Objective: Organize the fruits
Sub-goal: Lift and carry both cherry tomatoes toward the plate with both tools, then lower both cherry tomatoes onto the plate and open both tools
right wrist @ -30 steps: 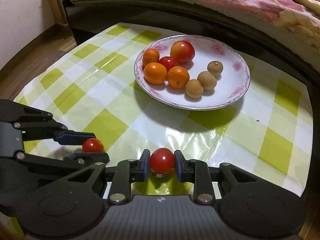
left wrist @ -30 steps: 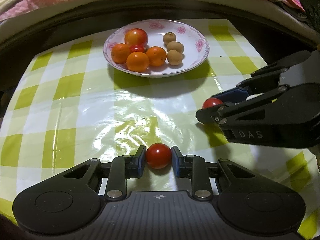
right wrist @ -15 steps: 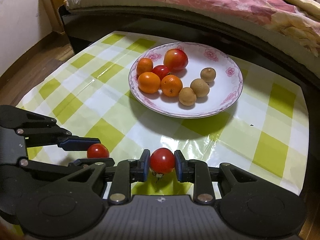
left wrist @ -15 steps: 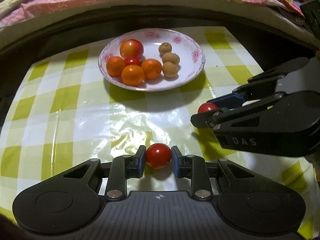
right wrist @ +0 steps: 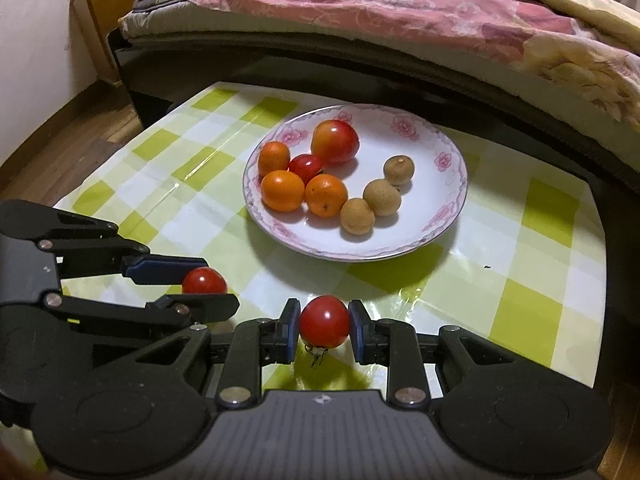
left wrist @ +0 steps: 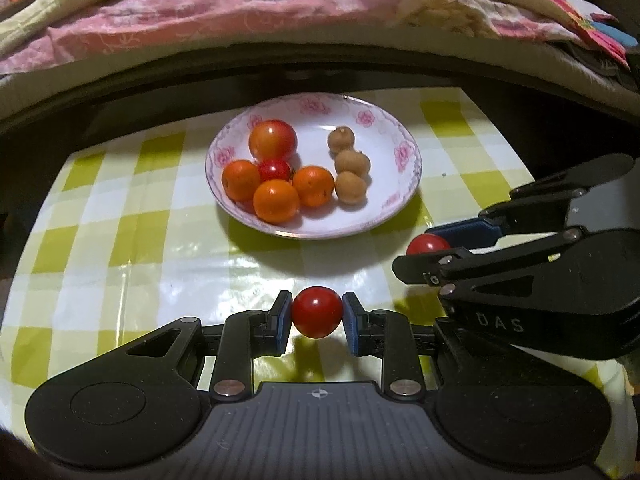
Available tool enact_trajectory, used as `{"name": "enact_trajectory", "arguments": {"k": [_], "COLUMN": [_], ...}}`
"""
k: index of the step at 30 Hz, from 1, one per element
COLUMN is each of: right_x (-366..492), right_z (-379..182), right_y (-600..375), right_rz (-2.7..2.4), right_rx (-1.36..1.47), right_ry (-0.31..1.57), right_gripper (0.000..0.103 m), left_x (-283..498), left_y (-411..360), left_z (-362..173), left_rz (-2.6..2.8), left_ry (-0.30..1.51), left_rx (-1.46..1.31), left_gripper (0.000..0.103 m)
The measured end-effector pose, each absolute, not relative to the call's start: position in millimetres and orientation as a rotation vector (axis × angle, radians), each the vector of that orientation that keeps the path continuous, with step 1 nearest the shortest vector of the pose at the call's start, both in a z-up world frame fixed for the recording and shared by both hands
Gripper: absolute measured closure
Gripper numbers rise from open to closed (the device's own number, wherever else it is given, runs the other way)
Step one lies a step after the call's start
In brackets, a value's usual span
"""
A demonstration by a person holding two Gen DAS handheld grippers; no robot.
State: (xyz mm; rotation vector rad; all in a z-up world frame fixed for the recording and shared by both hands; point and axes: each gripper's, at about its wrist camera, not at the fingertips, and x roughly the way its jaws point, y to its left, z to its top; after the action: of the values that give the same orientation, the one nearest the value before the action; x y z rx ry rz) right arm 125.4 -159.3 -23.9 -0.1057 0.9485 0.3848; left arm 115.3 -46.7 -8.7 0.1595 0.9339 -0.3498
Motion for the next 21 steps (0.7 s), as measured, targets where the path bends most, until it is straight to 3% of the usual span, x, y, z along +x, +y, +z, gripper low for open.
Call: {"name": "enact_trajectory", "arguments": {"k": [21], "right_x": [181.0], "right_z": [-17.2], "right_y": [-172.2], "right_rz": [0.336], "right_rx": [-0.015], "right_ry": [0.928], "right_gripper": [0.074], "left_x": [168.6], "left_y": [-49.9], "left_z": [-2.8], "left_rz": [-0.314], "left_ry": [0.906], "left_rx": [0.104], "left_gripper": [0.071]}}
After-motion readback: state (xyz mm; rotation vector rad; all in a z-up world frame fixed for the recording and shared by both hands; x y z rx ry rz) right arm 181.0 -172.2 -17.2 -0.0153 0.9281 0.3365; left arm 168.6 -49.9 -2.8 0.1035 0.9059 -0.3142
